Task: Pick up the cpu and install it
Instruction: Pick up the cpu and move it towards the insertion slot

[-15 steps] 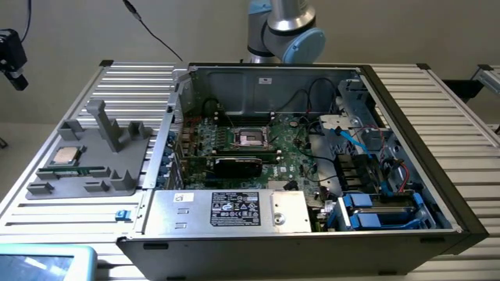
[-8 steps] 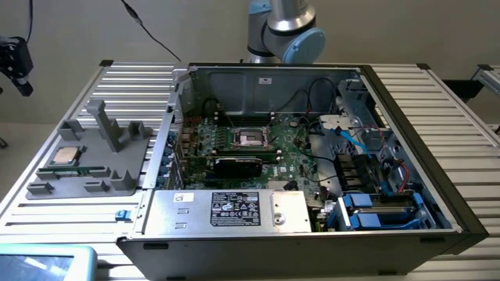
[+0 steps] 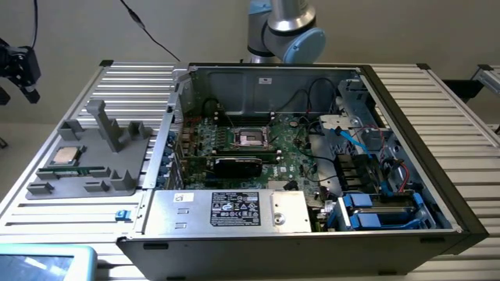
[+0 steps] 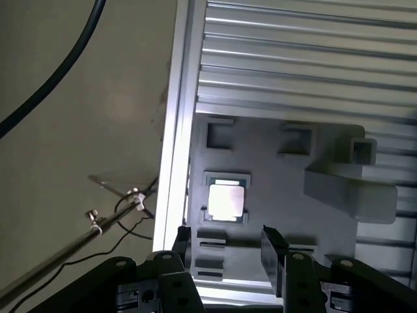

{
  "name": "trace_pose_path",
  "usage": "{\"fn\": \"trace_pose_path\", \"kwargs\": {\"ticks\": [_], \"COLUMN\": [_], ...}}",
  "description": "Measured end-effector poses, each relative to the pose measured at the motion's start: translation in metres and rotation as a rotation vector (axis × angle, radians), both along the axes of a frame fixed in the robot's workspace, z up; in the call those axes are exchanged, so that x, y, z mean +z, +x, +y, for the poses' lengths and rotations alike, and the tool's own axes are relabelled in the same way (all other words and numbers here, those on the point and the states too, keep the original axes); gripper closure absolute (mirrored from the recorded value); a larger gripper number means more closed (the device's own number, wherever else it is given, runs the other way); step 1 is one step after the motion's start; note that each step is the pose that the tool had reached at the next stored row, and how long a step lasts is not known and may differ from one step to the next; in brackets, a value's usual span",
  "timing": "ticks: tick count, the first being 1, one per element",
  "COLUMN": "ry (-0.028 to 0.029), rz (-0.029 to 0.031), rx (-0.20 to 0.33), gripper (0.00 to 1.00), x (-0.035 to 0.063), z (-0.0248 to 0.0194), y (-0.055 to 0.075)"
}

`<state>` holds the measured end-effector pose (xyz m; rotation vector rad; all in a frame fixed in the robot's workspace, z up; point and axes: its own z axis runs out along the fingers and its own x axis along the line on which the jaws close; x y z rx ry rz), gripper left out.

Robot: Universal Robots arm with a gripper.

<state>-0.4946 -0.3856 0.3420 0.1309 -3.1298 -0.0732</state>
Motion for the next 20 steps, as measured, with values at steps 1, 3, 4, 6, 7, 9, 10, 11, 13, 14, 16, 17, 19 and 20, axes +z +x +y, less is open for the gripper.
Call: {"fn": "trace_pose_path", "kwargs": {"ticks": [1, 3, 4, 6, 7, 9, 10, 11, 13, 14, 16, 17, 19, 20], "ry": [0.0000, 0.0000, 0.0000, 0.0000, 0.0000, -0.0001, 0.0000, 0.0000, -0.0001, 0.0000, 0.0000, -0.0001, 0.0000, 0.0000], "rz": [0.0000, 0.0000, -0.0001, 0.0000, 0.0001, 0.0000, 0.0000, 0.0000, 0.0000, 0.0000, 0.0000, 0.0000, -0.0001, 0.0000], "rx": [0.000, 0.000, 0.000, 0.001, 0.001, 0.001, 0.001, 0.001, 0.001, 0.001, 0.002, 0.002, 0.002, 0.002], "gripper": [0.45, 0.45, 0.45, 0.45, 0.45, 0.45, 0.45, 0.45, 0.45, 0.45, 0.45, 0.45, 0.45, 0.45], "x": [-0.0035, -0.0073, -0.0092, -0.0126, -0.0145, -0.0181, -0.0218, -0.0236, -0.0272, -0.0290, -0.0326, -0.0344, -0.0381, -0.0400], "z": [-0.0006, -0.0012, -0.0015, -0.0021, -0.0025, -0.0031, -0.0033, -0.0035, -0.0037, -0.0038, -0.0039, -0.0040, -0.0040, -0.0040], "y": [0.001, 0.003, 0.004, 0.005, 0.006, 0.007, 0.008, 0.008, 0.009, 0.009, 0.009, 0.010, 0.010, 0.010]}}
